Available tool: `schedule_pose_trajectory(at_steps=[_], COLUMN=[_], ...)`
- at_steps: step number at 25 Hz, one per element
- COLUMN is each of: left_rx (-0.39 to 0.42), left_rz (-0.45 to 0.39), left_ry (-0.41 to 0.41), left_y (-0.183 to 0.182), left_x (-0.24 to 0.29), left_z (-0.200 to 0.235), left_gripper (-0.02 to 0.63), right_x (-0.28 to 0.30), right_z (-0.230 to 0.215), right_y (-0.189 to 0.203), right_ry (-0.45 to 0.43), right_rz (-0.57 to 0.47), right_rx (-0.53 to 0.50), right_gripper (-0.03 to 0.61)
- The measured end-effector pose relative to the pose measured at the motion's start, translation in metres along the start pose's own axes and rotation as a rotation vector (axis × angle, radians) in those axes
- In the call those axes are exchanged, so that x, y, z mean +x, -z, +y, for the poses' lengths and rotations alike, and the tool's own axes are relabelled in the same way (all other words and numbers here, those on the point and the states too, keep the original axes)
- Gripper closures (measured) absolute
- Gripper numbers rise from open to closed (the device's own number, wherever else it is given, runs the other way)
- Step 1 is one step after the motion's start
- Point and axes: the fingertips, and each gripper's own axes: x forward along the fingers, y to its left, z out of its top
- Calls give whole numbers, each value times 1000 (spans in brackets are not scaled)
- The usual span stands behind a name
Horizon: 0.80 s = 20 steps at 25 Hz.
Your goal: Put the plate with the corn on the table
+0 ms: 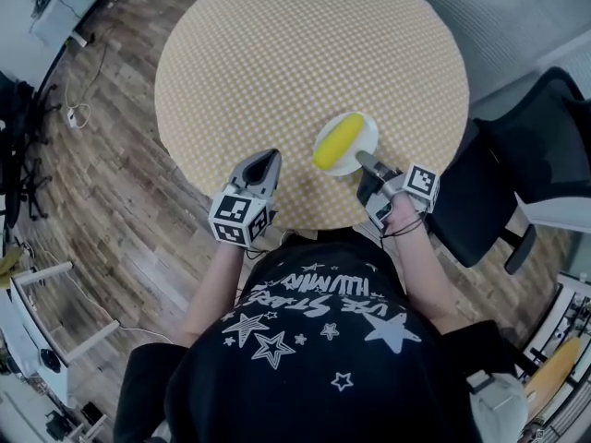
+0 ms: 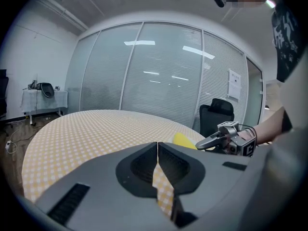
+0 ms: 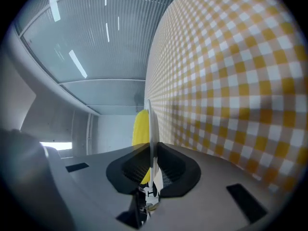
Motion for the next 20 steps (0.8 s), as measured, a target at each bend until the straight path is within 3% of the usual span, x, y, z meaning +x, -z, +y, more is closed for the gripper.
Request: schedule_pose_trajectory(at_steps=[9,20], left_rx=[-22,-50], left_rz=[22,35], left_ry=[-61,-101], left_y=[-9,-3], left_x=[29,40], left_z=[12,20], left_gripper=[601,601], right_x=[24,37], right_z=[-13,-25], right_y=[-31,-39], right_ry=[62,130], right_rz=[65,126], right_rx=[4,-41], right_gripper=[543,543])
